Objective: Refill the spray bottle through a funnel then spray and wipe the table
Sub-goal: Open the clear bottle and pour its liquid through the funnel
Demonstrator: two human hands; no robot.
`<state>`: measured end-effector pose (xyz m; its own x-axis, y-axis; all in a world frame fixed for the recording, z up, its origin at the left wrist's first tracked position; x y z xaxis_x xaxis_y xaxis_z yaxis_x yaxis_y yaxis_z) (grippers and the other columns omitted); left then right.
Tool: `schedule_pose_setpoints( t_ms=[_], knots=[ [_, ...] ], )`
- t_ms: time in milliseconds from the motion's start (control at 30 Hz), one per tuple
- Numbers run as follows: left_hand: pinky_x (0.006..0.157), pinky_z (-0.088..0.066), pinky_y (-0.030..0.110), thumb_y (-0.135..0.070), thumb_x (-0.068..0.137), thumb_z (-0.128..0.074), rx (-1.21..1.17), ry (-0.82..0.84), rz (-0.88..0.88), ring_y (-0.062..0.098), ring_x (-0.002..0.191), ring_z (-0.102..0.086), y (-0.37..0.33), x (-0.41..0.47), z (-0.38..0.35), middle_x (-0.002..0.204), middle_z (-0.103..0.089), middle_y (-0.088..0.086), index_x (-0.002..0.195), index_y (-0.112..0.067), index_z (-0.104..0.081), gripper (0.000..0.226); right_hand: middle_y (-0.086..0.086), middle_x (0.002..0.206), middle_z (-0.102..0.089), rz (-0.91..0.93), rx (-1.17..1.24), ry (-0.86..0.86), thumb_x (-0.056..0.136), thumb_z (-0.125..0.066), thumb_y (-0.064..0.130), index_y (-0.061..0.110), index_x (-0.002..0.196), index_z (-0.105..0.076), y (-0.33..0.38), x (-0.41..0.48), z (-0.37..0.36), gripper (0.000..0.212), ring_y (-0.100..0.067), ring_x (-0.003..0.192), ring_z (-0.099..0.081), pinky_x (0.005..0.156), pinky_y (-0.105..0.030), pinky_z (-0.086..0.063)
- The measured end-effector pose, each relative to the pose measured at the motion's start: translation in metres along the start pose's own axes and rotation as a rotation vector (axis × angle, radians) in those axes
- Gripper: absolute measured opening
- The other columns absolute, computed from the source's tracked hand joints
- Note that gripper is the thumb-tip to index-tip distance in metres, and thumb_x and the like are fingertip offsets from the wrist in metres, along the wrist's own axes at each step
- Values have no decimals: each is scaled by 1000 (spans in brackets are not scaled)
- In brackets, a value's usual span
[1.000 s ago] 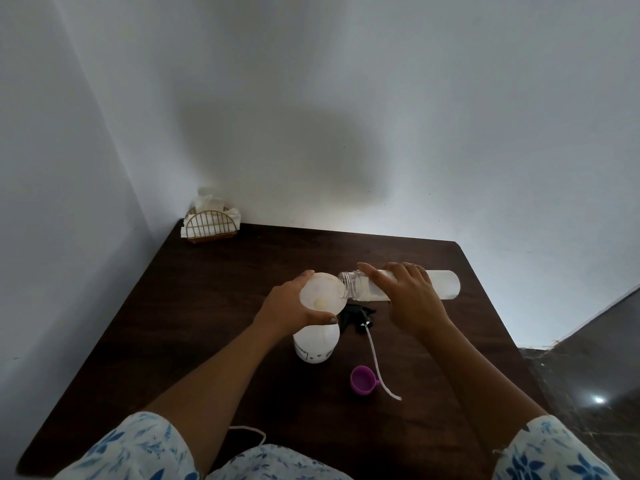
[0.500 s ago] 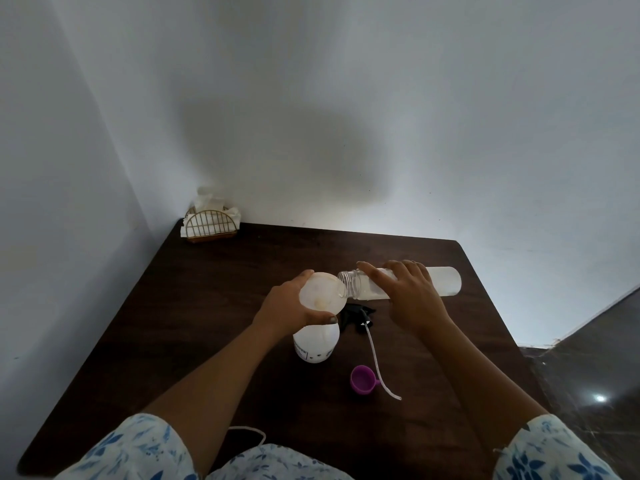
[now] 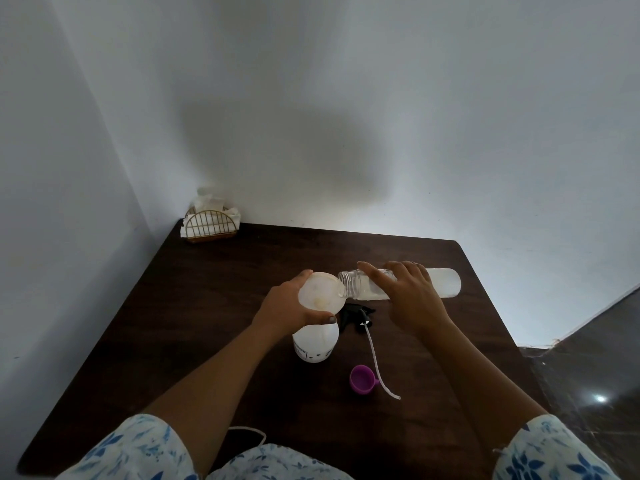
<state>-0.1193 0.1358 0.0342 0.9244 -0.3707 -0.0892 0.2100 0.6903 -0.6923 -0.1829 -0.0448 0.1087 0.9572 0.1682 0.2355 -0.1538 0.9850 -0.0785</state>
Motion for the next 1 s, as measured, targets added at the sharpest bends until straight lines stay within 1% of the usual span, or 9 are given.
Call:
schedule_pose_setpoints(
  t_ms=[200,400,633,767,1000],
  knots=[
    [99,-40,38,-62,53,-76,1,1,2,25,127,-41,-2,-2,1,144,-41,3,144,-28,-22,111,-16,120,-58,2,5,-13,68,-73,10,32,141,-38,1,0,2,84,-35,110,-52,96,-50,-39],
    [100,-41,38,-60,54,-77,-2,-1,-4,25,127,-41,-3,-3,1,144,-41,4,144,-27,-23,110,-15,121,-58,-4,9,-9,67,-73,10,32,141,-38,2,-1,3,85,-35,111,-51,97,-49,-38],
    [95,-41,34,-62,53,-77,-8,-8,-5,24,125,-43,-3,-3,2,142,-43,3,143,-27,-24,110,-15,121,-58,-6,10,-4,67,-74,10,32,140,-38,2,-1,3,85,-35,110,-51,97,-49,-37],
    [96,-41,37,-61,54,-76,-3,-5,-2,26,126,-42,-3,-3,2,143,-42,5,144,-27,-23,111,-15,119,-59,-3,9,-11,66,-74,10,32,140,-39,2,-1,3,85,-34,109,-52,96,-49,-39],
    [96,-41,36,-61,54,-77,-10,0,0,26,126,-42,-3,-4,2,142,-42,5,144,-27,-22,111,-15,122,-57,-6,7,-4,67,-73,10,32,141,-37,3,-2,3,85,-35,112,-51,99,-49,-37]
  ],
)
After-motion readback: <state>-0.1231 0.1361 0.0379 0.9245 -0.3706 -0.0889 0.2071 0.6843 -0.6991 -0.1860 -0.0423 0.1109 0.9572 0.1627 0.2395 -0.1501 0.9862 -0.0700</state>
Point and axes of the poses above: each hand's wrist, its own x-axis towards the middle knuckle, its own z-axis out of the back of the hand, y = z × x, the point moved 9 cm from there along x, towards the middle knuckle
